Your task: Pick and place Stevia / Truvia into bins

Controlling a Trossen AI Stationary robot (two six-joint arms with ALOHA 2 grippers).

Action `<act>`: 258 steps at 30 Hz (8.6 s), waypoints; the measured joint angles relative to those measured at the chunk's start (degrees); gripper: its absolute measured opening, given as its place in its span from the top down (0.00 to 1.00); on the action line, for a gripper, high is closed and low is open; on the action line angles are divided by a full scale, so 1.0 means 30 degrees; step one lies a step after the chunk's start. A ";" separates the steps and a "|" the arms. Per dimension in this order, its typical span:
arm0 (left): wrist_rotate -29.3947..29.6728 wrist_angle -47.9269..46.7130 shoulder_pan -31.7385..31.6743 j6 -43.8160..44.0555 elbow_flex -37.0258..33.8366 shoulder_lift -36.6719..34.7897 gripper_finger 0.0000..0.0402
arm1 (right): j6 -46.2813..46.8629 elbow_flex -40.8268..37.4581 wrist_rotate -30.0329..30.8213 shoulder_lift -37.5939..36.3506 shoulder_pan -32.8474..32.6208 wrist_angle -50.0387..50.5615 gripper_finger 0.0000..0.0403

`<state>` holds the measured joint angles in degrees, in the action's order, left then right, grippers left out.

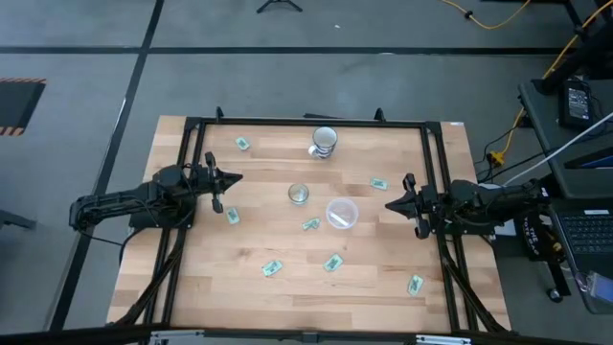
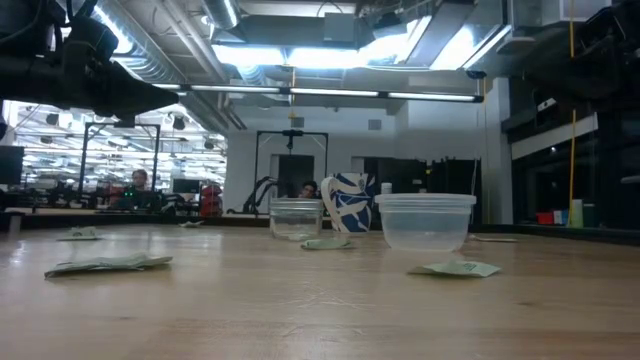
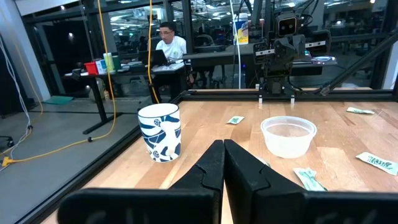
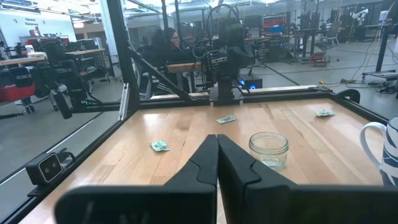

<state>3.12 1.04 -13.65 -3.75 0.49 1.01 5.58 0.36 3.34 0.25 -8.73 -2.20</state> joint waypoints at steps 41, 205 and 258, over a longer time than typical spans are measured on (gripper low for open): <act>-0.0001 0.0000 0.0001 0.0000 0.0001 0.0001 0.99 | 0.0000 -0.0003 0.0005 0.0001 0.0001 0.0000 0.99; 0.8086 -1.4269 -0.4735 0.9064 1.7363 2.7303 0.55 | -0.4927 0.4277 -0.2158 1.4004 0.7972 -0.7917 0.99; 0.7569 -0.9908 -0.8488 0.6331 1.7348 3.2393 0.55 | -0.5041 0.4277 -0.2136 1.4004 0.7973 -0.7890 0.99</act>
<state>25.82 -28.69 -39.12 15.25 52.53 98.19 -9.54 13.19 -3.07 42.26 15.18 -25.87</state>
